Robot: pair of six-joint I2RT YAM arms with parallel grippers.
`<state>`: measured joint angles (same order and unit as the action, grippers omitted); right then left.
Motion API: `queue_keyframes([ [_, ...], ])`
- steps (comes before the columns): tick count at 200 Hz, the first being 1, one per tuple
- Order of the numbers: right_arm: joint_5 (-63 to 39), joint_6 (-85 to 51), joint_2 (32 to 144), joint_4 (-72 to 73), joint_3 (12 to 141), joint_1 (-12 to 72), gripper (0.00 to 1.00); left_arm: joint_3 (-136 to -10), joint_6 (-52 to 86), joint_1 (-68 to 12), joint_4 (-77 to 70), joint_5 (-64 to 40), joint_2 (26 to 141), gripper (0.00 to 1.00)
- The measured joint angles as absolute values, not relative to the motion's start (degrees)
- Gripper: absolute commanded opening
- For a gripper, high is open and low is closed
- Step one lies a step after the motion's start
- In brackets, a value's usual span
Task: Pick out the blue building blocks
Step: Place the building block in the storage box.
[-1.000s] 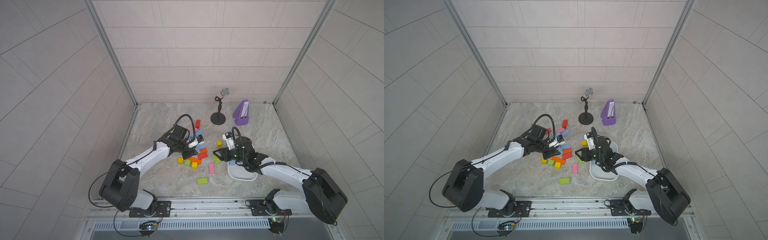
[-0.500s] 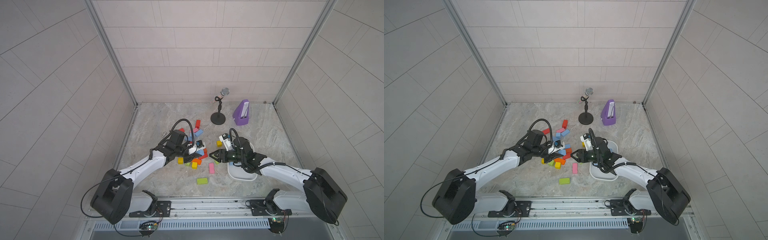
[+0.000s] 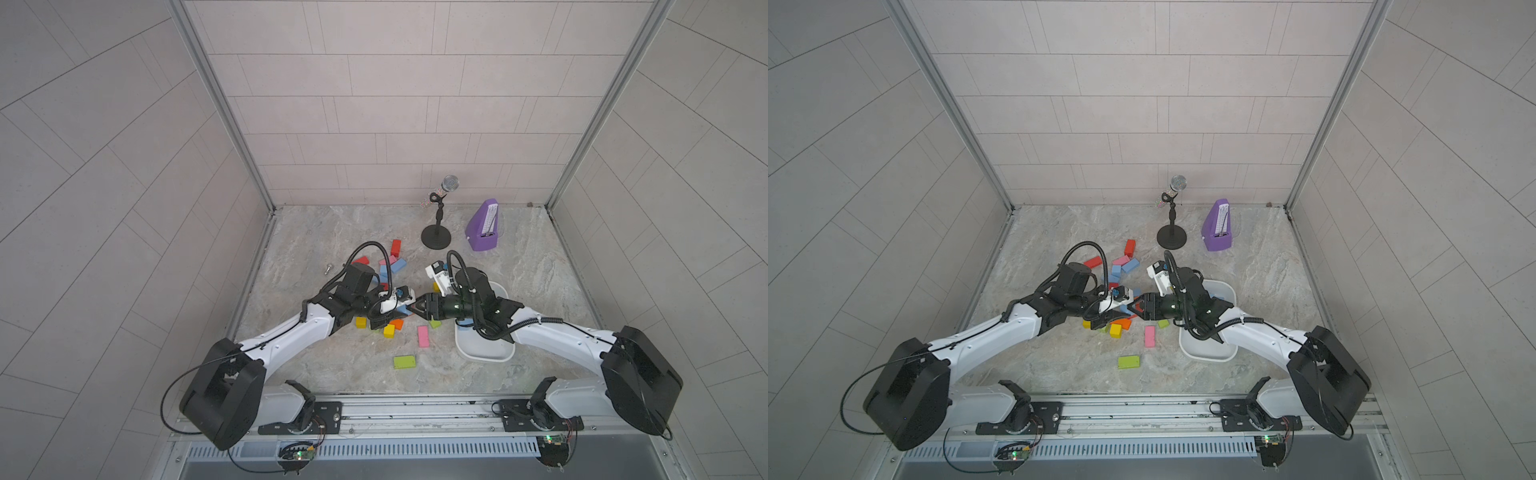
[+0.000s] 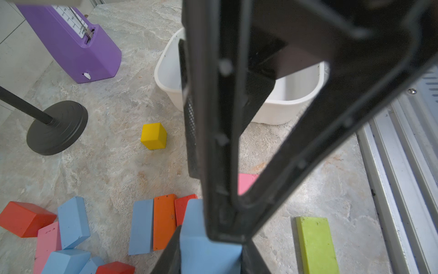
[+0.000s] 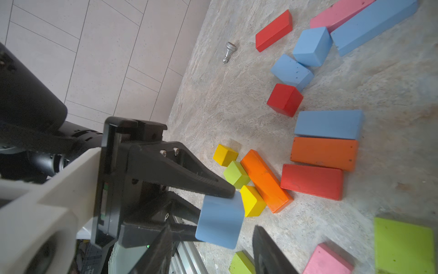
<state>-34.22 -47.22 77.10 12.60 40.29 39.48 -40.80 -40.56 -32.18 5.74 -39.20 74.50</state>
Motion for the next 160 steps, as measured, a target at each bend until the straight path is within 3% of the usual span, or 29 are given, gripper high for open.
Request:
queue_keyframes([
  [61,-34.3,-47.5,81.1,12.5,42.7,40.5,0.52,-40.8,-40.6,-32.4,5.3,-39.2,73.8,0.22],
  [78,-34.4,-47.8,82.1,12.7,42.8,40.6,0.46,-40.7,-40.5,-32.4,5.1,-39.2,73.7,0.22],
  [104,-34.9,-49.4,83.2,13.9,43.1,40.6,0.26,-40.4,-40.7,-32.7,4.8,-38.3,73.6,0.23],
  [125,-34.8,-51.1,83.2,14.2,43.2,40.4,0.17,-40.4,-41.0,-32.8,3.7,-37.2,73.5,0.4],
  [144,-34.8,-48.7,82.4,12.9,43.2,40.1,0.15,-40.4,-39.8,-32.9,3.5,-37.5,73.5,0.59],
  [160,-33.8,-45.3,80.0,9.4,43.2,39.0,0.14,-40.4,-38.2,-32.9,3.1,-37.6,73.5,0.69],
])
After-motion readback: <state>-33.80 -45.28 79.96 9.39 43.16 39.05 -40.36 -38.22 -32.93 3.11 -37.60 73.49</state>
